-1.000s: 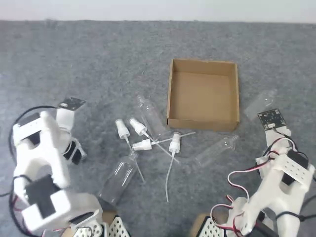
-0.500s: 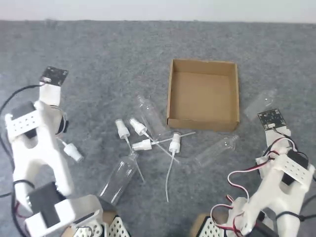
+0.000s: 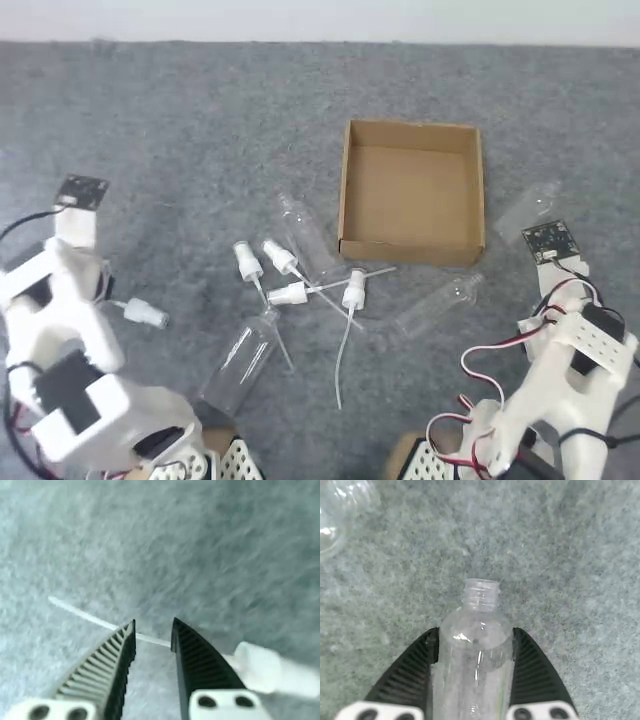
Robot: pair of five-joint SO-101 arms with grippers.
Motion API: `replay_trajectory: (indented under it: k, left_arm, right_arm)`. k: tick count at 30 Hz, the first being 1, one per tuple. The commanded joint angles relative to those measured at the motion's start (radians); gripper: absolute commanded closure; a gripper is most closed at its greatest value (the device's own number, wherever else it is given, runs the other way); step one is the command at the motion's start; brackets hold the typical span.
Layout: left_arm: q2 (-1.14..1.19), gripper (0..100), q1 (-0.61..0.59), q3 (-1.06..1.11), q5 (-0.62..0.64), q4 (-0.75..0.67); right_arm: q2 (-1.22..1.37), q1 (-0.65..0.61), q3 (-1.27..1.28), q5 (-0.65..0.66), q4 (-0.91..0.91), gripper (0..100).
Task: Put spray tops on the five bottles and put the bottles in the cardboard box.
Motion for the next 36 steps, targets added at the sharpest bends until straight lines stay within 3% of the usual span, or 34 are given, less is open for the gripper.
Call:
replay_trajectory:
  k: [1,7,17,23,30,36]
  left_arm:
    - [-0.012,89,-0.055,-0.002,-0.060,0.032]
    - [-0.012,89,-0.127,-0.002,-0.209,0.196]
    - [-0.046,89,-0.173,-0.093,-0.259,0.281]
    - [-0.218,83,-0.048,-0.160,-0.120,0.282]
    - [-0.350,81,0.213,0.031,-0.115,0.273]
    - [-0.348,81,0.269,0.171,-0.120,0.167]
  right_arm:
    - [0.004,-0.004,0.035,0.008,0.030,99.1]
    - [0.004,-0.004,0.035,0.008,0.030,99.1]
    - [0.005,-0.004,0.035,0.008,0.030,99.1]
    - [0.007,-0.004,0.035,0.008,0.030,99.1]
    - [0.013,0.001,0.035,0.008,0.030,99.1]
    - [0.013,0.001,0.035,0.009,0.030,99.1]
